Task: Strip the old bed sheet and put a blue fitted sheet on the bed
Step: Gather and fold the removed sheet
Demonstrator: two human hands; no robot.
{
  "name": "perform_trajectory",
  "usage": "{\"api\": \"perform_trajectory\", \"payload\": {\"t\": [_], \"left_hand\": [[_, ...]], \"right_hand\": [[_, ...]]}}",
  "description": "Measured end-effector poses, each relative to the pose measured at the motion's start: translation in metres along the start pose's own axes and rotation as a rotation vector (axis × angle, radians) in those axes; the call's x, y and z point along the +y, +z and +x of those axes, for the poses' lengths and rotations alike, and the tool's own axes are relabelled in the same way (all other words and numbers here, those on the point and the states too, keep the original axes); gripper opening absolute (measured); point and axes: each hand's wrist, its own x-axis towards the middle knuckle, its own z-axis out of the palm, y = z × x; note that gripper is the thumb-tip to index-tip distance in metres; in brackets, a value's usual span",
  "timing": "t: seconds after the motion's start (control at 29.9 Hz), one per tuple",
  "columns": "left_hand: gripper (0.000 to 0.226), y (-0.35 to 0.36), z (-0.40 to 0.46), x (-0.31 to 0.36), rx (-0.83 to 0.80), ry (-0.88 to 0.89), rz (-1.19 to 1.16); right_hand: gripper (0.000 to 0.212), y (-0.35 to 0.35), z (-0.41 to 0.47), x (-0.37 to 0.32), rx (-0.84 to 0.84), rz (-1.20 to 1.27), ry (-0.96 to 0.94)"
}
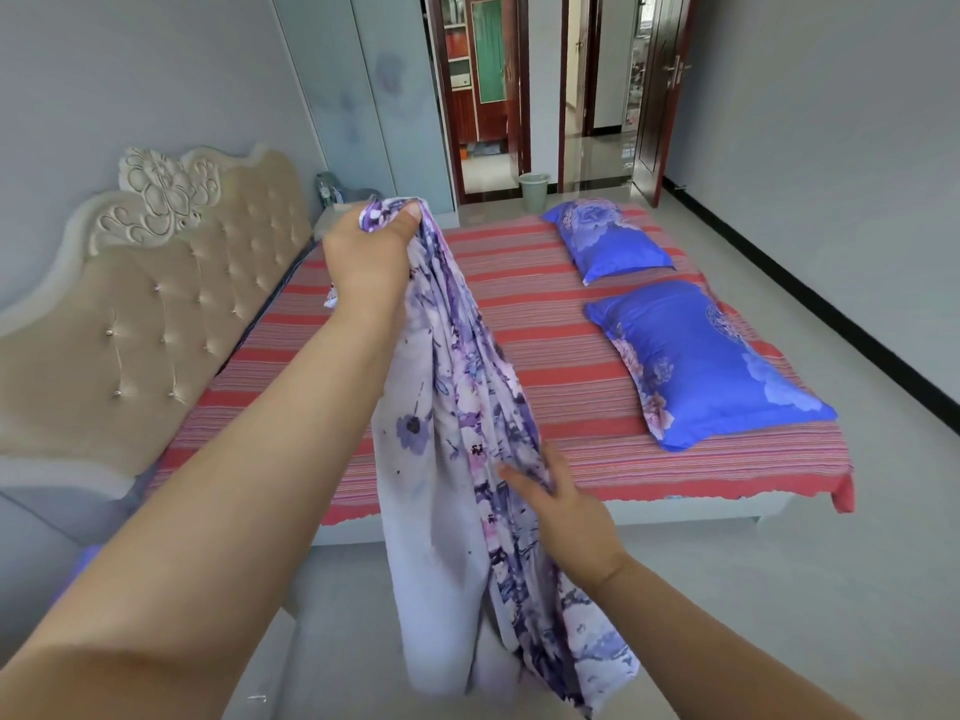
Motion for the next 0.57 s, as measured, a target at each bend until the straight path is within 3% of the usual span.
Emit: {"api": "perform_trajectory", "payload": {"t": [0.1,0.17,0.3,0.47,0.57], "left_hand": [[0.011,0.008,-0.006,-0.001,-0.01,-0.081,-0.095],[0.01,0.011,-0.01,0.001,-0.004,-0.112,-0.142],[0.008,0.02,-0.019,0.006,-0.008,-0.125,-0.197],[0.01,0.025,-0.023,0.014,-0.045,-0.111,-0.206],[0.009,0.018,-0.018,0.015,-0.059,-0.096,-0.177]], "right_hand": [[0.052,0.0,0.004,-0.014,-0.232,0.142,0.256],[0.05,0.001,0.01,-0.026,-0.141,0.114,0.363],[0.069,0.01,0.023,-0.041,-0.016,0.197,0.516],[0.053,0.024,0.046,-0.035,0.179,0.311,0.648],[0.036,0.027,0.045,-0.023,0.374,0.334,0.628]]}}
